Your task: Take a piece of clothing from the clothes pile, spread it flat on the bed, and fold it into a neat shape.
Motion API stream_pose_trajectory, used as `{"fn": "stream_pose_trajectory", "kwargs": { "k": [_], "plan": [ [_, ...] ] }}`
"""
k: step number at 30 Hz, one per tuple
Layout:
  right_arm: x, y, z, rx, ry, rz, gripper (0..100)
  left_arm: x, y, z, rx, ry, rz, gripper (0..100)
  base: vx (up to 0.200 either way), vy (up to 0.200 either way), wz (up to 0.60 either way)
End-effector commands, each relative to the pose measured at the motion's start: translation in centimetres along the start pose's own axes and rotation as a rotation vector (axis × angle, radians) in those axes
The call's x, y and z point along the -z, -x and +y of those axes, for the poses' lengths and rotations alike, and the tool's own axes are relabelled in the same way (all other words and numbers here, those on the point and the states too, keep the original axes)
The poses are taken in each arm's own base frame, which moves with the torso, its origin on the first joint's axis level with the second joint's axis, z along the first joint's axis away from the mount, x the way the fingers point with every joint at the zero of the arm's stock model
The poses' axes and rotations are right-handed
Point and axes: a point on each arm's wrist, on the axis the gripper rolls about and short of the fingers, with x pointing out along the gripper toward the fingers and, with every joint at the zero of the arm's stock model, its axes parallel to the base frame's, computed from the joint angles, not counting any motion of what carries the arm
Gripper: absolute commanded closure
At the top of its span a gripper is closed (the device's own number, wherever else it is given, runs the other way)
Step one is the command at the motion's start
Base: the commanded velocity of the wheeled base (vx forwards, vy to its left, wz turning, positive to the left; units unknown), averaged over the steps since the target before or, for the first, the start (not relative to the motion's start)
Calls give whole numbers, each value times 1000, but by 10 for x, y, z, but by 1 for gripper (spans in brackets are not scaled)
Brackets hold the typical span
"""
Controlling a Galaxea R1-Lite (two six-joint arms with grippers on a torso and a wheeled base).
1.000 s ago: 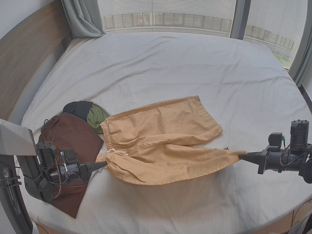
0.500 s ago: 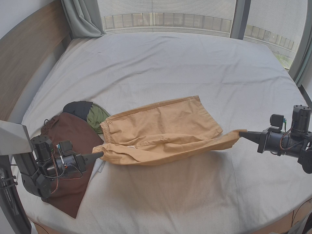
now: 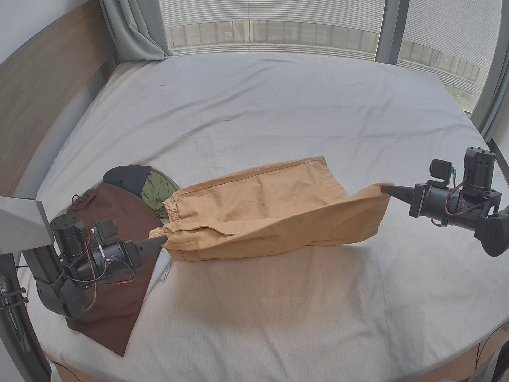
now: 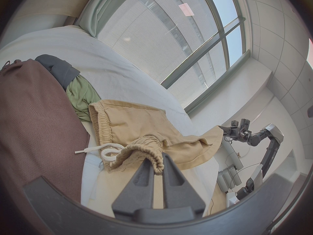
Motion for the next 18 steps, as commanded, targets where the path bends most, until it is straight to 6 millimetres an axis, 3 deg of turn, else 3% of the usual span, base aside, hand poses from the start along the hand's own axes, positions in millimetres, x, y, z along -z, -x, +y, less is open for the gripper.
{"fn": "stream_pose_trajectory", "kwargs": {
  "k": [1, 18],
  "plan": [
    [-2, -13, -8, 1, -11, 10, 100, -2, -1, 0, 3, -5, -6, 100, 0, 0, 0],
    [-37, -50, -26, 10, -15, -2, 100, -9, -11, 3, -24, 36, -48, 100, 0, 0, 0]
  ]
}}
